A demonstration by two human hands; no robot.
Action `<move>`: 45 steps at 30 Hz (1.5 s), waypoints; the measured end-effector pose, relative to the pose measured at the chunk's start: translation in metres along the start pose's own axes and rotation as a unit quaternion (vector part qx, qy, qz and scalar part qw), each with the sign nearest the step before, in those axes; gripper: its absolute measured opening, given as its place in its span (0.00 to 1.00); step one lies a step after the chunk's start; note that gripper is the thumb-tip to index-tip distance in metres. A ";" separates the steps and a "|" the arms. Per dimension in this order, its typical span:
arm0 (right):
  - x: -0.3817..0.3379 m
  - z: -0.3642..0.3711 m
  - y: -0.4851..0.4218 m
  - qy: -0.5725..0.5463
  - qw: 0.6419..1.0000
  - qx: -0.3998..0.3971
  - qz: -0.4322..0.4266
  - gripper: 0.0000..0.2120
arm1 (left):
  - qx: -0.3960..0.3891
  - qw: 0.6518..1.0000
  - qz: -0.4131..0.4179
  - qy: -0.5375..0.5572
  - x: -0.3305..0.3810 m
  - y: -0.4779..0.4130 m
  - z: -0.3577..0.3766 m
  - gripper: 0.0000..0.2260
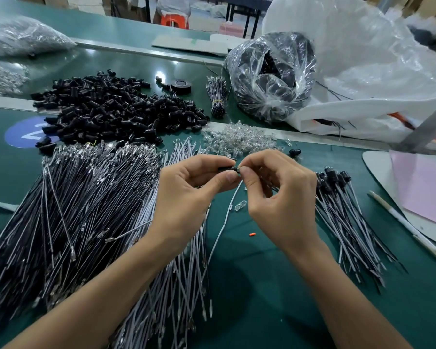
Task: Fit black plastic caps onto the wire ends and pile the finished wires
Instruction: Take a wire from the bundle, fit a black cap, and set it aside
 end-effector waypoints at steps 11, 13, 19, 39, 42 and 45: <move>0.000 0.002 0.002 0.011 1.000 -0.012 -0.011 0.06 | -0.003 0.998 0.039 -0.055 0.010 0.002 0.000 0.08; 0.000 0.001 0.001 0.014 1.000 -0.011 -0.008 0.06 | -0.003 0.996 0.047 -0.074 0.011 0.002 0.000 0.09; 0.003 0.000 -0.002 -0.036 0.999 -0.004 0.023 0.05 | 0.010 0.995 0.053 -0.081 0.012 0.000 -0.002 0.09; 0.009 0.011 0.004 -0.121 0.989 0.010 0.088 0.07 | 0.017 0.999 0.028 -0.026 0.006 0.004 0.002 0.08; 0.009 0.011 0.005 -0.120 0.989 0.017 0.084 0.06 | 0.013 0.999 0.028 -0.019 0.007 0.005 0.003 0.07; 0.008 0.011 0.007 -0.116 0.990 0.023 0.081 0.05 | 0.014 0.999 0.029 -0.008 0.006 0.005 0.003 0.06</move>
Point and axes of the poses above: each hand's wrist, its own y-axis away from the middle knuckle, its own z-axis out of the palm, x = y × z, the point moved 7 cm from there along -y, towards the middle knuckle, and after that the axes turned 8 degrees about -z, right-handed, at the moved point
